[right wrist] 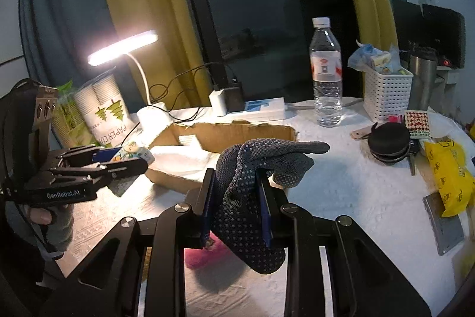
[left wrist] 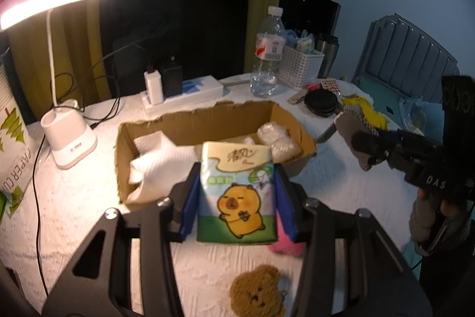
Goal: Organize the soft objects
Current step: 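Lower the tissue pack and glove into the box and open both tools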
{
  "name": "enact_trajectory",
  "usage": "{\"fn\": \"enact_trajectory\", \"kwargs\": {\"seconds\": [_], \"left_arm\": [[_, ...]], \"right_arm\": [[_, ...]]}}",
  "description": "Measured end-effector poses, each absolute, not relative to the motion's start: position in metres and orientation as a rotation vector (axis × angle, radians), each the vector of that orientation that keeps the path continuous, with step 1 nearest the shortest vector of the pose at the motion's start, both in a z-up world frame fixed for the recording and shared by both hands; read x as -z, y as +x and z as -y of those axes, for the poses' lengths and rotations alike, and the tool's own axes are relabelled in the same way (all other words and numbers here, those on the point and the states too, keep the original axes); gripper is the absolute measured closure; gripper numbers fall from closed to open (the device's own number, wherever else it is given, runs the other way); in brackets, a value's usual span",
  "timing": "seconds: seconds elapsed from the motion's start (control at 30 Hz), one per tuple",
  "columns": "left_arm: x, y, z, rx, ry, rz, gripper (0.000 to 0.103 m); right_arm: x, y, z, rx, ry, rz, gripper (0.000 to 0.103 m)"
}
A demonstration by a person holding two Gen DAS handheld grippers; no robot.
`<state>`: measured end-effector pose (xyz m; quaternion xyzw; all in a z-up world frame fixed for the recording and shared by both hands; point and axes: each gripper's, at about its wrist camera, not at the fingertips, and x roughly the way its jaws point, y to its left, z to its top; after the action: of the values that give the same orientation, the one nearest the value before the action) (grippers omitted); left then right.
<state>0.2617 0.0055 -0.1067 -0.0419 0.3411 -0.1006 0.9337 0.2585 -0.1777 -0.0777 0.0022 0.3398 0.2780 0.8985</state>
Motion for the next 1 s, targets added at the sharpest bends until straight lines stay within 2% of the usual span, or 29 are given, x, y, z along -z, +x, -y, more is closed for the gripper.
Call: {"fn": "enact_trajectory", "kwargs": {"seconds": [0.57,1.0], "left_arm": [[0.127,0.327,-0.003,0.142,-0.101,-0.724,0.056],[0.157,0.342,-0.034,0.088,-0.118,-0.746,0.055]], "right_arm": [[0.087,0.291,0.202,-0.549,0.031,-0.700,0.075],[0.087,0.319,0.151,-0.619,-0.023,-0.692,0.075]]}}
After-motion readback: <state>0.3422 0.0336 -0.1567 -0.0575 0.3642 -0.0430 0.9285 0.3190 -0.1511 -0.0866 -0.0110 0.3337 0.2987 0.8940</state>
